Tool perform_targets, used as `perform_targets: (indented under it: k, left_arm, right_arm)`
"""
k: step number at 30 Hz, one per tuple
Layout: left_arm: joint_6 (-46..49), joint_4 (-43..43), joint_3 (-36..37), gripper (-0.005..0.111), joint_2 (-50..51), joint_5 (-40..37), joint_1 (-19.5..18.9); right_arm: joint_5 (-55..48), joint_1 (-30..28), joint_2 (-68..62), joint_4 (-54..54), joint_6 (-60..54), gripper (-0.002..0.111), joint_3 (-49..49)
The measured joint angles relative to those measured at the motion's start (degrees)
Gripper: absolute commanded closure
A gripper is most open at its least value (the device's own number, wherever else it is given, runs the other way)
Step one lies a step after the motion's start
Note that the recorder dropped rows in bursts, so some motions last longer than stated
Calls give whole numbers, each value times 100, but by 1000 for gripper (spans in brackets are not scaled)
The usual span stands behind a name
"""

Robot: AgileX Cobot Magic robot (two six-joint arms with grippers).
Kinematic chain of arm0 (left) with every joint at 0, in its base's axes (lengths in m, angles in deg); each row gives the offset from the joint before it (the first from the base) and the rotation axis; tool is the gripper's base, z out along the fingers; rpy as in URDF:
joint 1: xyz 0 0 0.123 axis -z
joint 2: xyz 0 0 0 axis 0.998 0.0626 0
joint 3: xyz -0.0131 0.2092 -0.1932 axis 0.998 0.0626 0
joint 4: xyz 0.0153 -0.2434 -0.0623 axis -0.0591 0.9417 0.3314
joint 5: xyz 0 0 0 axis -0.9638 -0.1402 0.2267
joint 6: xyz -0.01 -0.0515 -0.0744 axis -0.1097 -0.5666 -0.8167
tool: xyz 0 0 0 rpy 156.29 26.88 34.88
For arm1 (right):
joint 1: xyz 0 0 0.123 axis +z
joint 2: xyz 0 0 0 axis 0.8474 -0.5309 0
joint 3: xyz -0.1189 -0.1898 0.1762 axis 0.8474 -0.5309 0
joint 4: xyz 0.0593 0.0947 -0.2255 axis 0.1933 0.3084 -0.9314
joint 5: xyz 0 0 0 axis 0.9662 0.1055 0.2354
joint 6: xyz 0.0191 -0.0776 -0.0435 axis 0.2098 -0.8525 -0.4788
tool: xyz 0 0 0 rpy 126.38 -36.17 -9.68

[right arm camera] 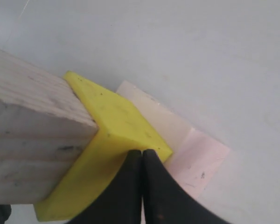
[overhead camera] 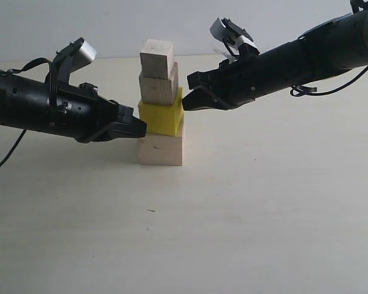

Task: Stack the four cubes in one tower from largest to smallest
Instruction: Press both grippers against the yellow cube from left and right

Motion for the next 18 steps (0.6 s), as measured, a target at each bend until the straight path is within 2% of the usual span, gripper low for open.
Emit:
perform_targets:
  k: [18]
  left_arm:
    - [0, -25, 0, 107, 0, 0, 0]
  right_arm:
    - [39, 0, -91, 384, -330, 108, 4]
